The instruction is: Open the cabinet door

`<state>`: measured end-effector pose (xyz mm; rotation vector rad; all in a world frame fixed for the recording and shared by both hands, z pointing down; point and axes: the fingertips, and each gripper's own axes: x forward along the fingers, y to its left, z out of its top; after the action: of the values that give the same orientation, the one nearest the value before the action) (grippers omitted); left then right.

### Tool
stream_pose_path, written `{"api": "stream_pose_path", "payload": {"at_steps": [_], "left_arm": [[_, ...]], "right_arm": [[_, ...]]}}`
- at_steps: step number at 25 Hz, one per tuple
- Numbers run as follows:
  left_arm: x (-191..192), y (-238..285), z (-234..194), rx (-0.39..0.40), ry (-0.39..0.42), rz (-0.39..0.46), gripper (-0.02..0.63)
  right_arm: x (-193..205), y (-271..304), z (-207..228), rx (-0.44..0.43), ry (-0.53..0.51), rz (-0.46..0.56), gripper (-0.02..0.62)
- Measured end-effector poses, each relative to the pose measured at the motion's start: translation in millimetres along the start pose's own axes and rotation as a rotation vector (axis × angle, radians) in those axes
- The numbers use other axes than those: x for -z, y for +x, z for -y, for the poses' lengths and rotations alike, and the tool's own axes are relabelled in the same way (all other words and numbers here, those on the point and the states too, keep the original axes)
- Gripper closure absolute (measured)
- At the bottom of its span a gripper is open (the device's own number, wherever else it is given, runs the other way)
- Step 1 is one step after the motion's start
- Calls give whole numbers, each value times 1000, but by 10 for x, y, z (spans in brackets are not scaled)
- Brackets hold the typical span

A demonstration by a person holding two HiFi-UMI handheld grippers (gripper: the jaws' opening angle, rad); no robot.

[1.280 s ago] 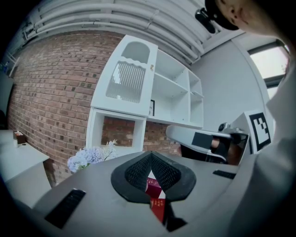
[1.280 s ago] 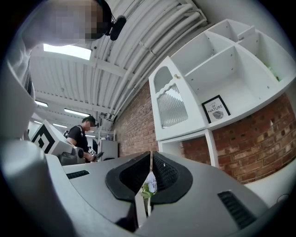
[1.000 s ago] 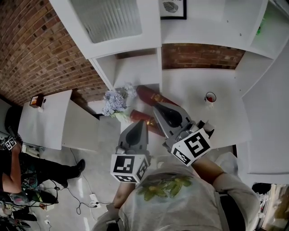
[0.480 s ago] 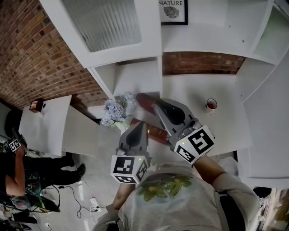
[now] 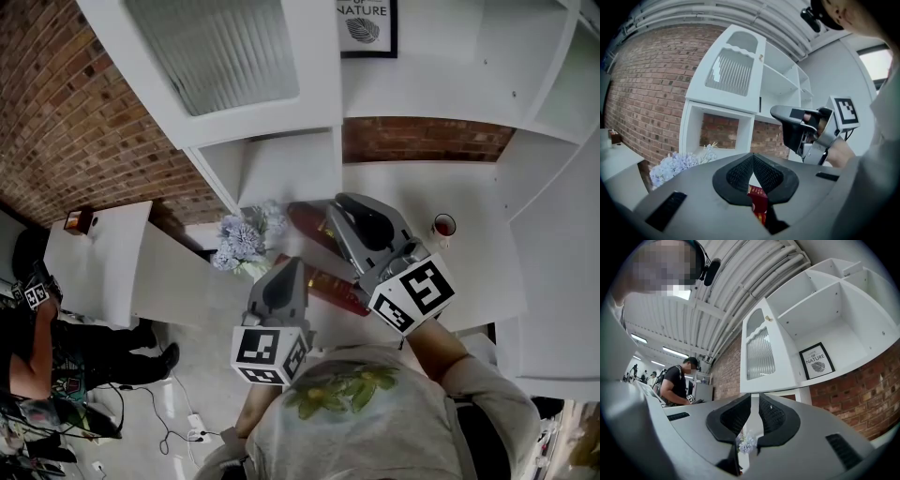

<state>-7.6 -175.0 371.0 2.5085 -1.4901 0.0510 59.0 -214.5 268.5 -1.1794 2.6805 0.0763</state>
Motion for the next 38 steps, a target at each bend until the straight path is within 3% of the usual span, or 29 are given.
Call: {"api": "stream_pose_path", "payload": {"at_steps": [6,9,16,20,38], "left_arm": [[22,31,-76,-16,-12,-7,595],[35,47,-118,-26,-21,-17,595],[95,128,-171,-26,-31,-40,595],[110,200,-209,-26,-29,-46,595],[196,470,-289,-1,-44,-92,595]], "right_arm": [[-67,113,133,6,-24,7,563],[-88,184,179,-4,-36,2,514],[-120,331,364,24,-92,5,506],[-134,403,481,37,-102,7,462],[-149,669,944,82,-80,33,440]]}}
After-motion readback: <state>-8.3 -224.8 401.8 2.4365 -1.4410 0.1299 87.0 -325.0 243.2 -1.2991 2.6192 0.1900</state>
